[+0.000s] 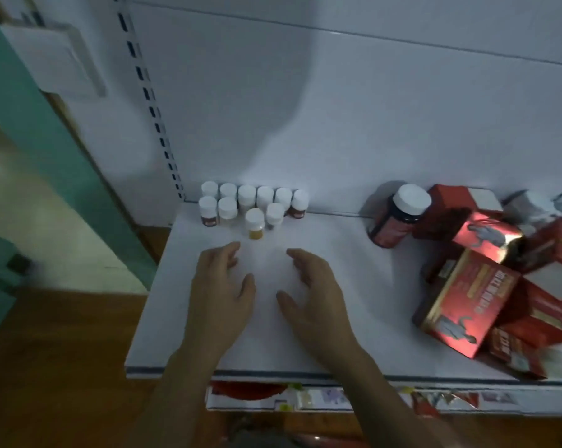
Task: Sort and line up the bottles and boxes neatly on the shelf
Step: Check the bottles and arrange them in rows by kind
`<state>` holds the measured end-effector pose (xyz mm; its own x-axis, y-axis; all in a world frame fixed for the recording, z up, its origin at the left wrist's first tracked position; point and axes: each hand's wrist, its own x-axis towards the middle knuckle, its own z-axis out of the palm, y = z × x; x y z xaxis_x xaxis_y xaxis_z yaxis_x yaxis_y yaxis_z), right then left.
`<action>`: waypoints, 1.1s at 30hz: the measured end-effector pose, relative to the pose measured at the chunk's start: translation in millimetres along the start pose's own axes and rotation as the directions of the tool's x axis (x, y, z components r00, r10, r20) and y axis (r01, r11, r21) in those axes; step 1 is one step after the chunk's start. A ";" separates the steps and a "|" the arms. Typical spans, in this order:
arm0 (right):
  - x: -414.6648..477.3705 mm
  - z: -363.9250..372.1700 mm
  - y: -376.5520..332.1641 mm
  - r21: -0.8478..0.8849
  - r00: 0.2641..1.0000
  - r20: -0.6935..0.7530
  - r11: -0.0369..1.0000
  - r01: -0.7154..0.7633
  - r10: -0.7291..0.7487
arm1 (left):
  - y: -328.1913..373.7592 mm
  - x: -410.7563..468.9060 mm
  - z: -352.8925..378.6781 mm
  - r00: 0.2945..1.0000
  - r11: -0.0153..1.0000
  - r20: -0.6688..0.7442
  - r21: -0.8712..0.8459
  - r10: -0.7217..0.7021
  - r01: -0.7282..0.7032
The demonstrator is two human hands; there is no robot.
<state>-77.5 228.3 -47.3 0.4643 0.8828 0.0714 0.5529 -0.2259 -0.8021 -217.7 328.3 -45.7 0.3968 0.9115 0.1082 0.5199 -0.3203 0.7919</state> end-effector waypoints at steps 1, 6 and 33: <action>-9.4 -6.1 2.6 -0.035 1.000 0.025 0.999 0.016 -0.015 | 1.5 -1.3 -0.3 0.998 0.998 0.033 0.027 0.047 -0.048; -40.7 -48.3 6.5 -0.131 0.984 0.178 0.991 -0.006 0.030 | 34.6 10.1 22.0 0.874 0.952 0.419 0.065 0.245 -0.298; -47.8 -161.4 24.7 -0.245 0.740 -0.666 0.964 -0.100 -0.092 | 123.3 52.0 105.0 0.789 0.896 0.432 -0.289 0.436 -0.337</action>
<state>25.7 114.0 25.2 0.7536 0.4001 0.5216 0.6560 -0.4069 -0.6357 -53.5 309.1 -5.5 0.8668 0.4683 0.1715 0.1133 -0.5197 0.8468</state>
